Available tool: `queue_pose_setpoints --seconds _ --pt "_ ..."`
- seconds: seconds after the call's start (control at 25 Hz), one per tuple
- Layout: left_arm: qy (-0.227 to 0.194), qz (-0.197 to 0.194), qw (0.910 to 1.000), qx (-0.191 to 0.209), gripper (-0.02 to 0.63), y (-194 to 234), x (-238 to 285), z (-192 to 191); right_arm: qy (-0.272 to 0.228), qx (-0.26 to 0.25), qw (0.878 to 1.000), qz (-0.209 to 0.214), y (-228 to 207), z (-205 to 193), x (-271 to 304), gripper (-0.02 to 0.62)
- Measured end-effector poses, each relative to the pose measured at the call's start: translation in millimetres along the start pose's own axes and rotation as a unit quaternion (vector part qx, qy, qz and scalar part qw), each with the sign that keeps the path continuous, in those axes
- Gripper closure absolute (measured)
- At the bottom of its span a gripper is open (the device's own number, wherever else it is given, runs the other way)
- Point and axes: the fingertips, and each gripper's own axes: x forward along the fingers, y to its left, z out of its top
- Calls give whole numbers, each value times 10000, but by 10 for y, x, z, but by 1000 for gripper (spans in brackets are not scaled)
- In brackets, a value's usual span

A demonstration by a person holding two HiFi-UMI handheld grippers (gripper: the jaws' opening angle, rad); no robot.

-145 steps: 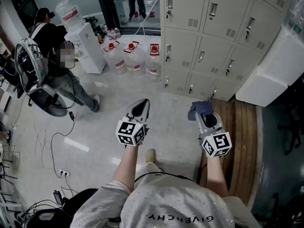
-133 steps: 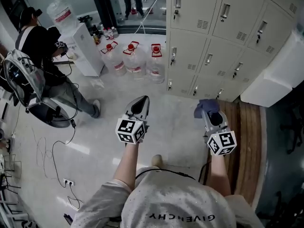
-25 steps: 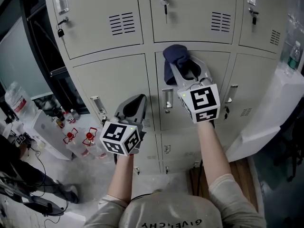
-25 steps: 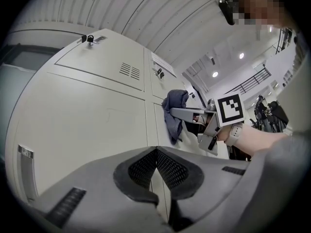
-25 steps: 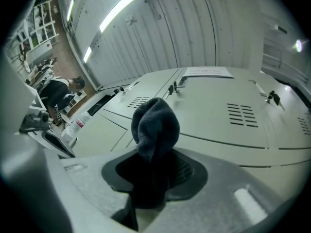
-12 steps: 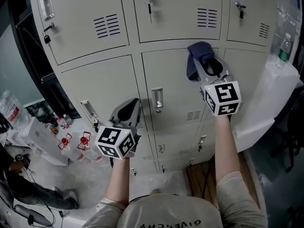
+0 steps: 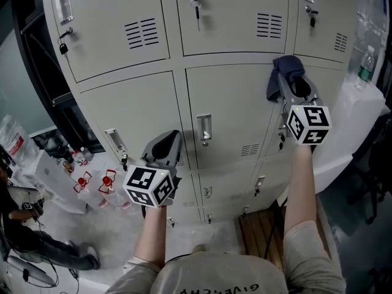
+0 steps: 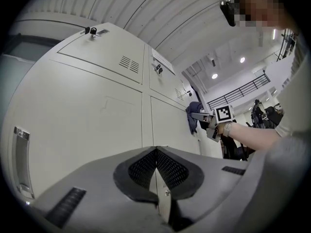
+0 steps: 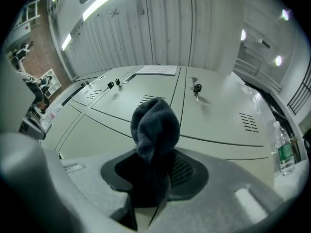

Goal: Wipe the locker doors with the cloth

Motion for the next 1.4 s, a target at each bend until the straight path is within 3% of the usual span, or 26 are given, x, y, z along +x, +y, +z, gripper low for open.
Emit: queue_pose_setpoints --seconds 0.08,0.16,0.36,0.52,0.72,0.92,1.4 --pt "39 20 10000 -18 607 12 -18 -39 -187 138 9997 -114 13 51 -73 466" --pt "88 32 9999 -44 607 23 -29 -83 -442 189 9988 47 257 142 -136 469" --pt "118 83 9999 -80 607 56 -38 -120 -649 177 9915 1111 1404 213 -12 468" --pt "105 188 9998 -54 607 120 -88 -112 -644 -139 9826 1737 2168 208 99 468" --pt "86 353 9993 -29 607 225 -169 -102 -757 -698 9765 1893 2618 228 203 468" --pt "100 440 9990 -37 607 286 -187 -135 -694 -997 9777 1714 2504 140 194 466" --pt "145 170 9997 -116 607 107 3 -220 -266 -926 9897 1056 1546 -151 40 462"
